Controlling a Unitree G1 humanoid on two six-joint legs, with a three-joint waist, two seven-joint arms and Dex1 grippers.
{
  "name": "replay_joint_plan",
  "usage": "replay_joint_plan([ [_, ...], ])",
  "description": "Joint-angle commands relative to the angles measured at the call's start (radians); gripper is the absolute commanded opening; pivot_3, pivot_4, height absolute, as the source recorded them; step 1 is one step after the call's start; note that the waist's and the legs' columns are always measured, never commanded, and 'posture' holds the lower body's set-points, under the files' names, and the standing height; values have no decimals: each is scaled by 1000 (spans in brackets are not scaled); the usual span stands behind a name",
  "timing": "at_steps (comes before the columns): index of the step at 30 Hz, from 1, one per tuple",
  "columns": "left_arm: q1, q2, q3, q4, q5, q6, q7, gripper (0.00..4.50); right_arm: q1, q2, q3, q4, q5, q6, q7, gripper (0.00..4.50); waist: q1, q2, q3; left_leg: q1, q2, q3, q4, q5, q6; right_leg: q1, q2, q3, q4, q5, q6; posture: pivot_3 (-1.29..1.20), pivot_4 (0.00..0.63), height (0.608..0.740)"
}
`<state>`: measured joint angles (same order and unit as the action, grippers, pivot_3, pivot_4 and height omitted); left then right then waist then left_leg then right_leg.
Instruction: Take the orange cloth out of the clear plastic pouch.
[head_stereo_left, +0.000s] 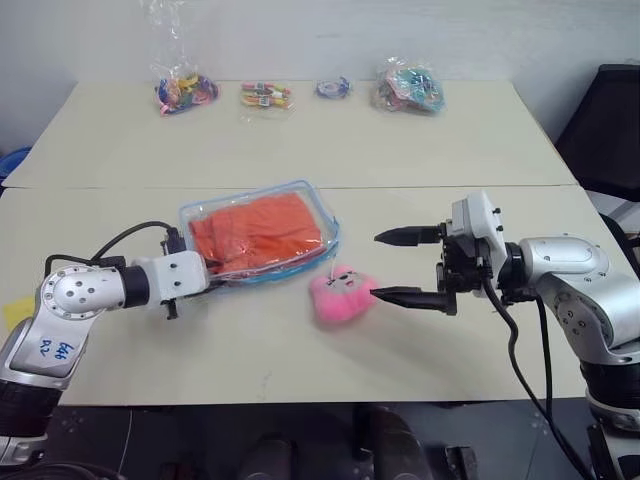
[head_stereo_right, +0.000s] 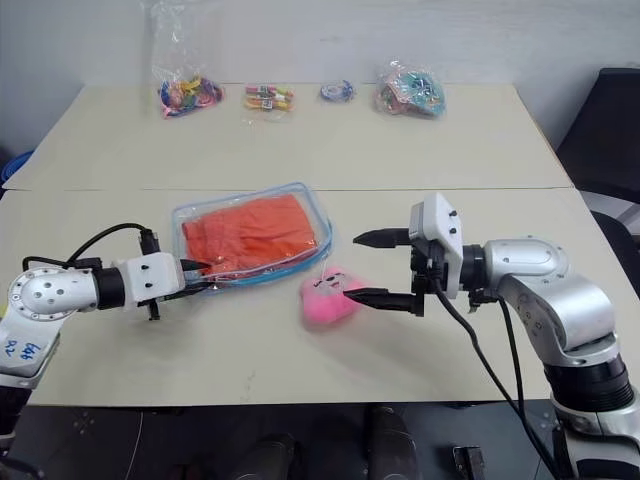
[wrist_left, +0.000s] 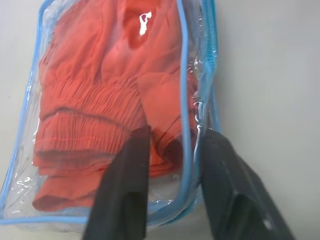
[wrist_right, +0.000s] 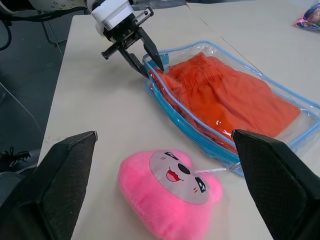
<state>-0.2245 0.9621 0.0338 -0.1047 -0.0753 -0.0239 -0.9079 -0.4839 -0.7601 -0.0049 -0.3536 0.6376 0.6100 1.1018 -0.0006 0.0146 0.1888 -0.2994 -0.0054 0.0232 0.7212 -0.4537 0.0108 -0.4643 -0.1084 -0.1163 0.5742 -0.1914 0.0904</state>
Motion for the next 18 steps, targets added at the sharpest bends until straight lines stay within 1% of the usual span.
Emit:
replay_joint_plan([
  [1,12,35,21,23,8,-106,-50,53,8,-30,-21,-50,15,-12,23,4500,-1,0,0,0,0,0,0,0,0,0,0,0,0,0,0,0,150,740],
  [5,-22,65,-8,121,37,-276,-112,53,22,-70,-29,-64,29,-15,78,4500,1,0,0,0,0,0,0,0,0,0,0,0,0,0,0,0,150,740],
  [10,-127,58,-53,268,47,-495,-181,53,19,-92,-37,-54,27,-21,103,4500,2,0,0,0,0,0,0,0,0,0,0,-1,0,0,0,0,150,740],
  [13,-229,51,-102,409,84,-656,-216,53,32,-100,-43,-62,28,-20,109,4500,3,0,0,0,0,0,0,0,0,0,0,-1,0,0,0,0,150,740],
  [18,-394,27,-185,668,172,-939,-213,53,64,-125,-52,-85,31,-26,126,4500,2,0,0,0,-1,1,0,0,1,0,0,-3,0,0,0,0,150,740],
])
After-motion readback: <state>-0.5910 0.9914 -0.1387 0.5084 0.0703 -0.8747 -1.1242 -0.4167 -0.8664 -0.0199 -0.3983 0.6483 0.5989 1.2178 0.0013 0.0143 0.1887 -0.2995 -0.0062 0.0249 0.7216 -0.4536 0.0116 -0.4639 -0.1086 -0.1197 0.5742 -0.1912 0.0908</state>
